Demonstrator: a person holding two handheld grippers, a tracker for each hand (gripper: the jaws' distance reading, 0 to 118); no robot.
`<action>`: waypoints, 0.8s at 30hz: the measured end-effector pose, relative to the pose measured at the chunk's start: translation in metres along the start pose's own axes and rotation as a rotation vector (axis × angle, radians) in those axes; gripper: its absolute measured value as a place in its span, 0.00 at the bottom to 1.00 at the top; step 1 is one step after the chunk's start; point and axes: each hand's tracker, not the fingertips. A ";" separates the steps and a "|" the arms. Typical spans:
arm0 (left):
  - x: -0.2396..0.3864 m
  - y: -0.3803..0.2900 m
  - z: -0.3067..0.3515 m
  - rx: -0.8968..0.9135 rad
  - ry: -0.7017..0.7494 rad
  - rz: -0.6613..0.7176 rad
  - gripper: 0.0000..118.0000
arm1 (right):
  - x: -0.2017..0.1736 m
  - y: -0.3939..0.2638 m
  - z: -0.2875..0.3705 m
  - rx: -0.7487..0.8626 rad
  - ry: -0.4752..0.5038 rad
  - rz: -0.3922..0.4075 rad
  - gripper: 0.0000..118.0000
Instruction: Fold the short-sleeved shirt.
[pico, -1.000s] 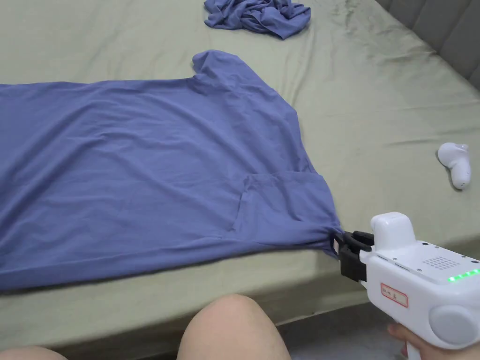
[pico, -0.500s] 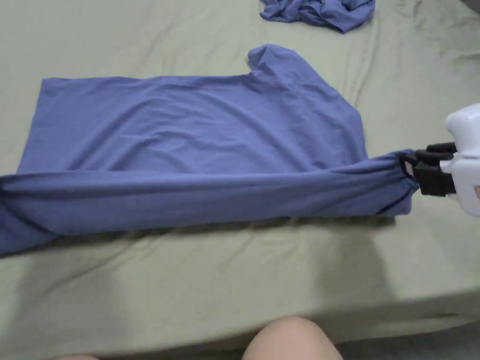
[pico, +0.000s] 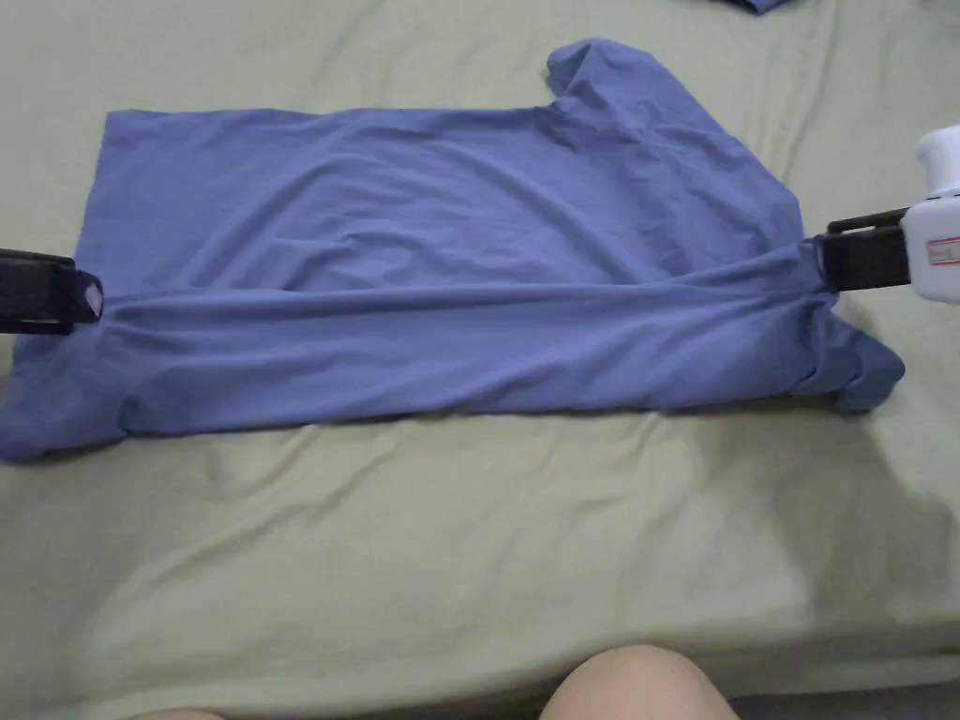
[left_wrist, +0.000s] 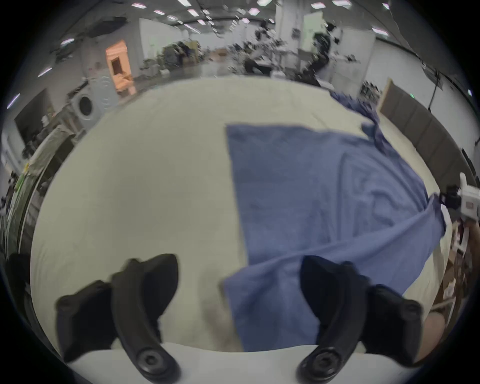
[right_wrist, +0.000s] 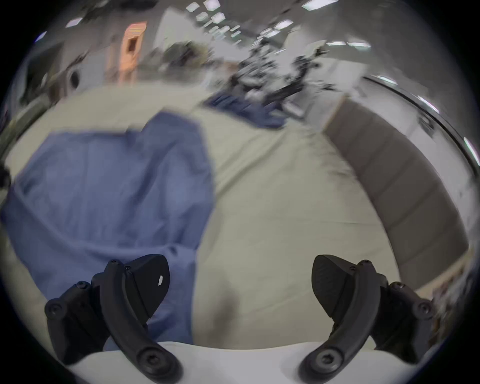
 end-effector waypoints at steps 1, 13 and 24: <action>-0.008 0.000 0.013 0.050 -0.004 0.035 0.93 | 0.017 -0.001 0.011 0.051 0.012 -0.082 0.96; 0.044 -0.124 0.138 0.214 -0.122 -0.006 0.00 | -0.013 -0.123 0.164 0.172 0.300 -0.168 0.05; 0.060 -0.106 0.038 0.107 0.033 -0.085 0.84 | -0.088 -0.149 0.168 0.070 0.397 -0.081 0.05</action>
